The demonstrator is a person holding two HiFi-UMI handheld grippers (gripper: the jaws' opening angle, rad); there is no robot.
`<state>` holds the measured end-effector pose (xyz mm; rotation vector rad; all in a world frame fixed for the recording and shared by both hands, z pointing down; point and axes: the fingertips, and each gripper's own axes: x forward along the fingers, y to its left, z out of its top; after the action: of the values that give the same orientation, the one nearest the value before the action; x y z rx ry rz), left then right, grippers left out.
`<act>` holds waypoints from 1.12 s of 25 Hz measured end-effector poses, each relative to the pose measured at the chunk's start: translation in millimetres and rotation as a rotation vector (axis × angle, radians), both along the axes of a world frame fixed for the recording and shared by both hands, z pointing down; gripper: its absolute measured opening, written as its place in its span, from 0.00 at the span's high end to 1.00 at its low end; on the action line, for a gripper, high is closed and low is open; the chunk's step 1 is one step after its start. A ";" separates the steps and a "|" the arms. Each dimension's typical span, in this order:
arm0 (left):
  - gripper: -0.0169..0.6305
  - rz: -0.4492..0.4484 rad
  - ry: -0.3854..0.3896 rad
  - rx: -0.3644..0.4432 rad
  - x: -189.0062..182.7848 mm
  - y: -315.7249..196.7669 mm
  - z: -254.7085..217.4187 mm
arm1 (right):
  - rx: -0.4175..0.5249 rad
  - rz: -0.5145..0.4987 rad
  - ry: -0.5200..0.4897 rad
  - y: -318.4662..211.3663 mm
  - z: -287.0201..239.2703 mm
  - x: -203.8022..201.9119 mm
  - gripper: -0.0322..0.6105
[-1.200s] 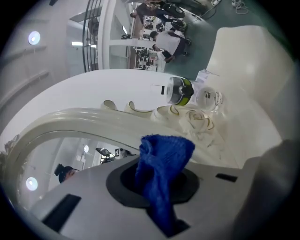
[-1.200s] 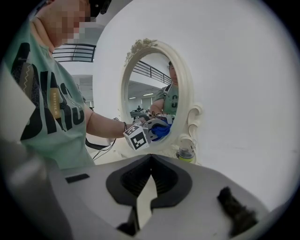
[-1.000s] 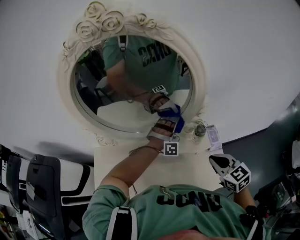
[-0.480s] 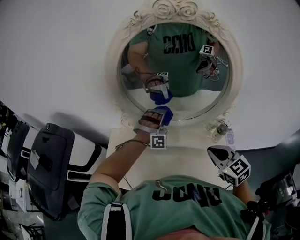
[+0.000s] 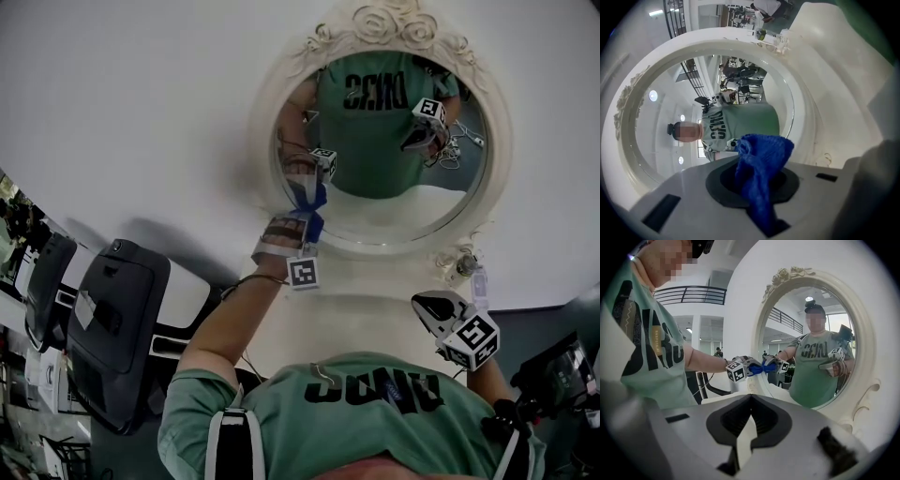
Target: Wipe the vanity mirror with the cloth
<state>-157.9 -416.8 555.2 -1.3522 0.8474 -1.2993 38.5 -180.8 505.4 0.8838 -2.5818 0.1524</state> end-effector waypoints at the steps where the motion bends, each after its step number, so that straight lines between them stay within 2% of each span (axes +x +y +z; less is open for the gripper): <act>1: 0.89 -0.006 0.002 -0.009 2.3 -1.5 3.2 | -0.001 0.004 -0.002 0.4 0.7 1.4 0.93; 3: 0.89 -0.017 -0.034 0.017 1.1 -3.2 3.2 | -0.009 0.017 -0.004 0.9 3.4 8.4 0.93; 5: 0.89 -0.001 -0.017 -0.023 5.9 -2.4 14.5 | -0.023 0.037 -0.003 -0.3 7.6 19.8 0.93; 8: 0.89 0.032 -0.024 -0.037 22.2 -1.4 28.4 | -0.039 0.066 -0.012 -1.2 14.0 32.4 0.93; 13: 0.89 0.094 -0.019 -0.180 67.7 13.3 88.9 | -0.064 0.095 -0.021 0.1 24.2 49.9 0.93; 18: 0.89 0.190 -0.028 -0.262 134.9 28.2 132.3 | -0.100 0.164 -0.027 6.3 39.1 80.7 0.93; 20: 0.89 0.239 0.007 -0.275 172.0 34.2 135.3 | -0.115 0.196 -0.028 10.0 45.0 96.0 0.93; 22: 0.90 0.270 0.089 -0.277 210.0 36.9 125.2 | -0.125 0.226 -0.027 12.1 49.7 113.5 0.93; 25: 0.90 0.245 0.202 -0.311 250.6 36.5 110.5 | -0.132 0.275 -0.022 16.6 54.5 142.5 0.93; 28: 0.90 0.223 0.315 -0.389 276.5 39.8 93.8 | -0.142 0.315 -0.023 23.9 57.0 164.8 0.93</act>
<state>118.6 -376.9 649.0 -1.9389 0.6443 -1.1280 203.3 -156.9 562.3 1.2334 -2.4001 0.4316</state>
